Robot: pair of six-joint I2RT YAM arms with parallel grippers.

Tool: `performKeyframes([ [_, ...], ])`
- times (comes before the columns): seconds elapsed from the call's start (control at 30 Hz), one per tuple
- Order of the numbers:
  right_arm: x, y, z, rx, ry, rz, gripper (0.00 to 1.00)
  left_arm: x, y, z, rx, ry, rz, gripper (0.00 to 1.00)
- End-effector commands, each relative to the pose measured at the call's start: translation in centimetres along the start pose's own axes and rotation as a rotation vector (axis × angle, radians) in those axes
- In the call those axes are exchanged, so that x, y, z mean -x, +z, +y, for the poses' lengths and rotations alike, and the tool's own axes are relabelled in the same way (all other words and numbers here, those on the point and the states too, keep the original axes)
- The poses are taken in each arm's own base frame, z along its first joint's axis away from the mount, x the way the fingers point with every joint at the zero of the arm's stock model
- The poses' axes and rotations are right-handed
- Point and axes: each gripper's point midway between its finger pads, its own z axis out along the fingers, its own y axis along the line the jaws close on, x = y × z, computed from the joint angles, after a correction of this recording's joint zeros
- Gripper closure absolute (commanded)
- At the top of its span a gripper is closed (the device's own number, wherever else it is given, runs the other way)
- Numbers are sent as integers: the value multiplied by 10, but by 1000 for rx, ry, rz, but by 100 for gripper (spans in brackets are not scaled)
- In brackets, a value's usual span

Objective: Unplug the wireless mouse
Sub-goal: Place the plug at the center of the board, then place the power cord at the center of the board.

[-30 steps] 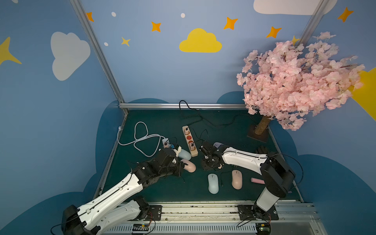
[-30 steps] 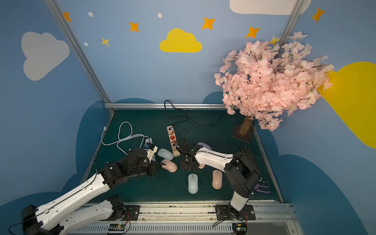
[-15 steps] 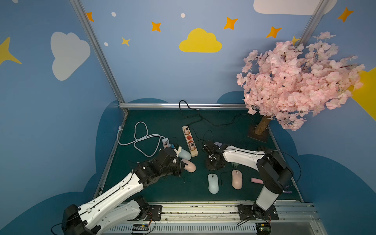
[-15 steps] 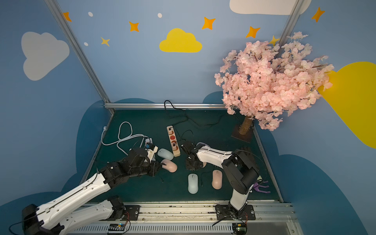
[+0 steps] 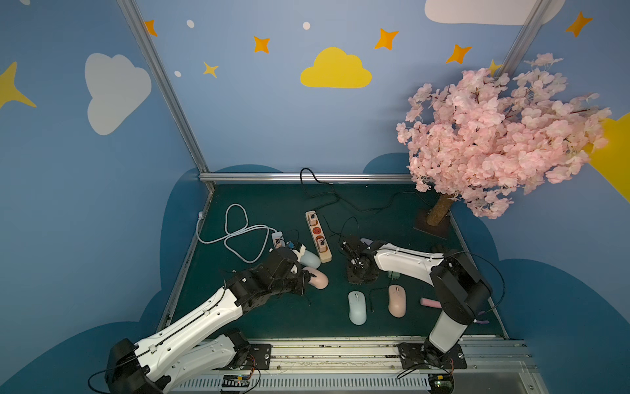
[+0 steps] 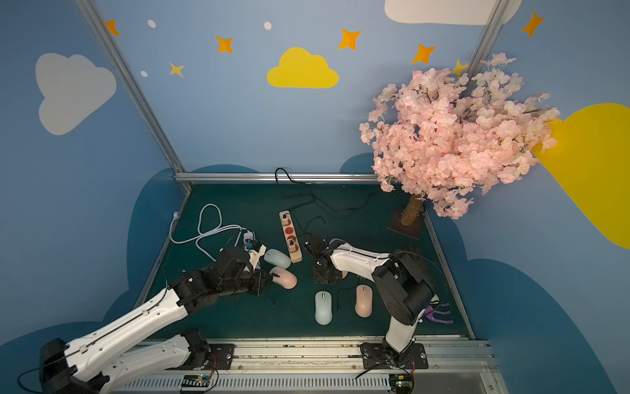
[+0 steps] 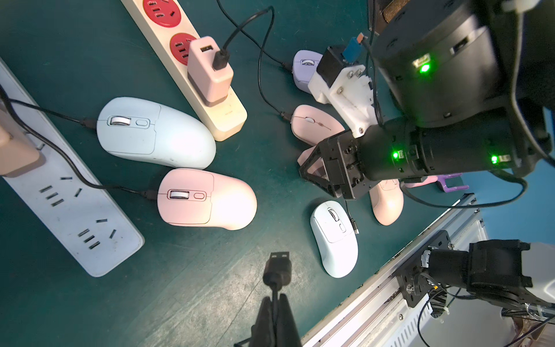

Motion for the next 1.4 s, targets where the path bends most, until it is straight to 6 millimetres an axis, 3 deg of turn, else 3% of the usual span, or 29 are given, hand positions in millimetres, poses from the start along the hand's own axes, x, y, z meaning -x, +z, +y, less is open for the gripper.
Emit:
performKeyframes([
  [0.0,-2,-6,-2,6,-2,-4,49,4,-2,-6,-19,1,-7,96],
  [0.07,-2,-7,0,17,-11,-4,41,3,-1,-6,-20,-1,-2,96],
  [0.27,-2,-14,3,36,-10,-19,41,2,-1,-8,-23,-3,2,96],
  [0.4,3,-48,4,47,-28,-121,43,-3,1,-12,-25,-13,20,96],
  [0.63,12,-118,-14,78,-19,-390,40,-22,20,-35,-1,-1,88,96],
  [0.67,11,-124,-19,78,-1,-415,38,-25,25,-41,-5,2,96,96],
  [0.77,13,-138,-40,41,61,-512,7,-32,38,-55,-6,-8,116,96],
  [0.83,9,-144,-47,39,46,-536,2,-36,48,-58,2,-25,138,96],
  [1.1,-3,-170,-63,110,42,-668,3,-47,75,-54,118,-57,239,96],
  [1.37,-11,-171,-73,108,60,-673,4,-49,112,-43,170,-142,286,96],
])
